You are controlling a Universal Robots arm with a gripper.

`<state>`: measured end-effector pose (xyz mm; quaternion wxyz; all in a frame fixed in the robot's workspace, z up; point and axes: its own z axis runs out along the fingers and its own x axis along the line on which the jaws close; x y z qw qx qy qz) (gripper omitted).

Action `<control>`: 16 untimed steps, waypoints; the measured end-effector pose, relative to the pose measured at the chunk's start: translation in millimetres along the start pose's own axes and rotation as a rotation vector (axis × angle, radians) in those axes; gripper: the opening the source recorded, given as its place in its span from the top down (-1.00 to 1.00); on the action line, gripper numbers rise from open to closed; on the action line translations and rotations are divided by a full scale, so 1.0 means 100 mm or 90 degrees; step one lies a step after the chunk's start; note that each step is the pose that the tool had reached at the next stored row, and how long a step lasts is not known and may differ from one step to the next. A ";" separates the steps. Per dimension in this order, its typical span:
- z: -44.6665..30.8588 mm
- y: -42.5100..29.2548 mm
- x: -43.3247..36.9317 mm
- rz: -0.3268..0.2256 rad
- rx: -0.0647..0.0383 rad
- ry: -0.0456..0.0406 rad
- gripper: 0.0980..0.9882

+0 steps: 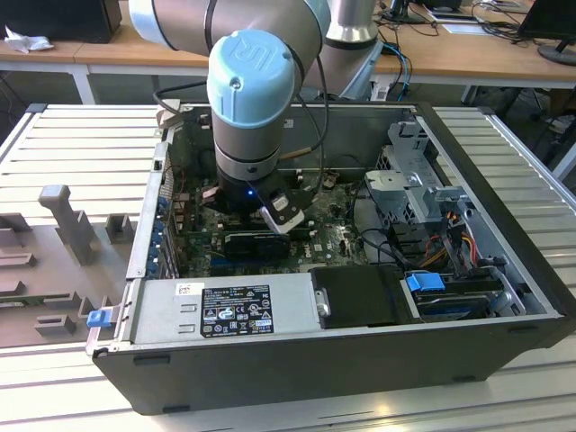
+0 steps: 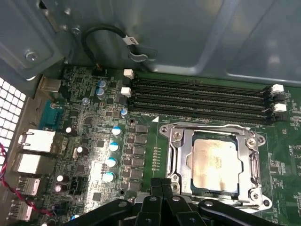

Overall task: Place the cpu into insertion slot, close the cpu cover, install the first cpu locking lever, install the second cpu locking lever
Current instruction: 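Install the second cpu locking lever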

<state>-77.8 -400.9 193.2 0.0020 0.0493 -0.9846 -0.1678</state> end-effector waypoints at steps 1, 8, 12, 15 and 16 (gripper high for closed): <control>-0.008 0.003 0.003 0.000 0.000 0.0000 0.98; -0.262 0.092 0.001 0.000 -0.001 -0.0001 0.98; -0.369 0.130 -0.001 0.000 -0.001 -0.0001 0.98; -0.374 0.132 -0.001 0.000 -0.001 -0.0002 0.98; -0.376 0.133 -0.001 0.000 -0.001 -0.0001 0.98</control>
